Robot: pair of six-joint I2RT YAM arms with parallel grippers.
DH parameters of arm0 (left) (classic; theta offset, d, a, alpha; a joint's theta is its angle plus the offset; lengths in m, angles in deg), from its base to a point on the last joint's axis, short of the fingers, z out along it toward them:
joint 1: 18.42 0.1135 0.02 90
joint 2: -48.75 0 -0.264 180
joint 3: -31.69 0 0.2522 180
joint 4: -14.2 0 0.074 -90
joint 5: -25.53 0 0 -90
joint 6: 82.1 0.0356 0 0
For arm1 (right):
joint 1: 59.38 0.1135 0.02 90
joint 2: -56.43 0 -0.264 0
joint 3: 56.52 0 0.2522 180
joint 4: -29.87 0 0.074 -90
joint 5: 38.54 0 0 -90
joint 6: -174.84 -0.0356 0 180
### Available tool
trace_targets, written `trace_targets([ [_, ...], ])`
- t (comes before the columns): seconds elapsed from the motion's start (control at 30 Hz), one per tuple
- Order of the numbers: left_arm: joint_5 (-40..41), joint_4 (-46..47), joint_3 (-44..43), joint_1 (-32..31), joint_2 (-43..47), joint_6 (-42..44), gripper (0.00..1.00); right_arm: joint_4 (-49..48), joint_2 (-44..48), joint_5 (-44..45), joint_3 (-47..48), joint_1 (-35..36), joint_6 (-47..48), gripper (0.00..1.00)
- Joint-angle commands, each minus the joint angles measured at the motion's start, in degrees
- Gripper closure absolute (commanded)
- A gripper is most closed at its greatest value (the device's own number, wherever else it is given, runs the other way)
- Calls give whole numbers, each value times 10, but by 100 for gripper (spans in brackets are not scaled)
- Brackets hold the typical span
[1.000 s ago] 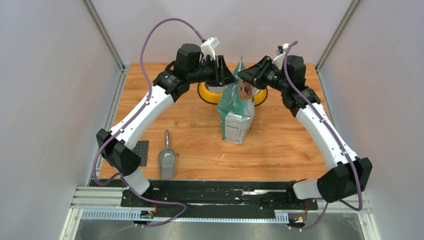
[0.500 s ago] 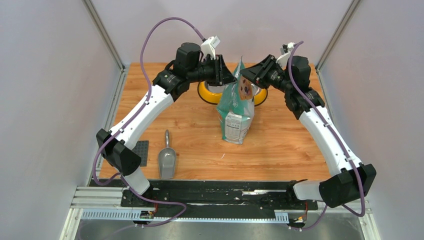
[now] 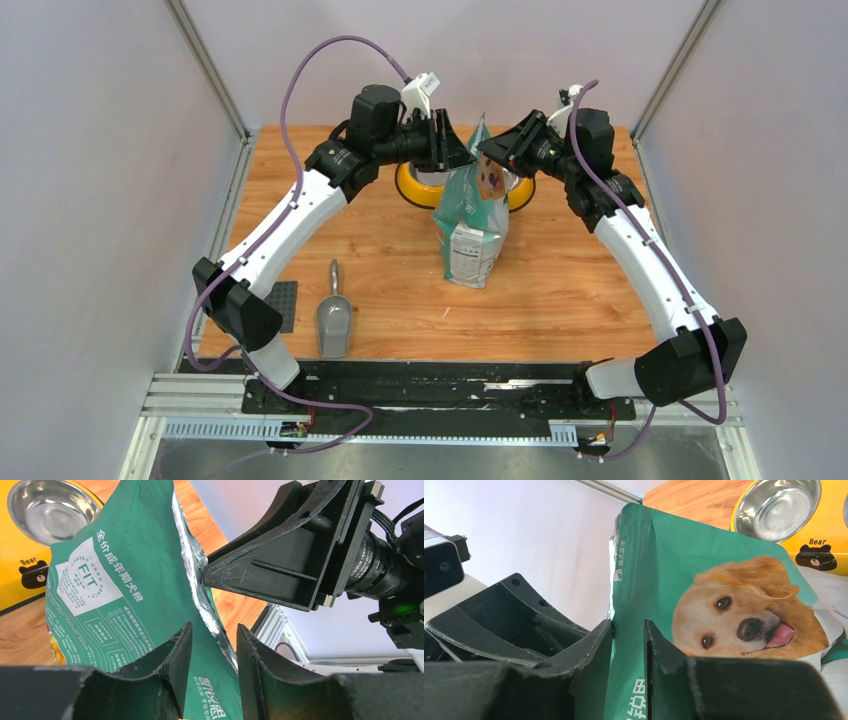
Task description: Serve the pet food
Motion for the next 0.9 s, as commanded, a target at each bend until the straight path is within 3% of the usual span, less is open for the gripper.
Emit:
trace_targets([
  [0.0, -4, 19, -26, 4, -2, -9, 53, 8, -3, 10, 20, 2, 9, 74],
  [0.4, 0, 72, -4, 21, -13, -71, 60, -29, 14, -17, 4, 2, 8, 95],
  [0.77, -21, 56, -11, 22, -34, -68, 62, -41, 12, -31, 0, 2, 6, 100],
  [0.87, -26, 58, -10, 21, -32, -66, 70, -42, 12, -31, -1, 2, 6, 100],
])
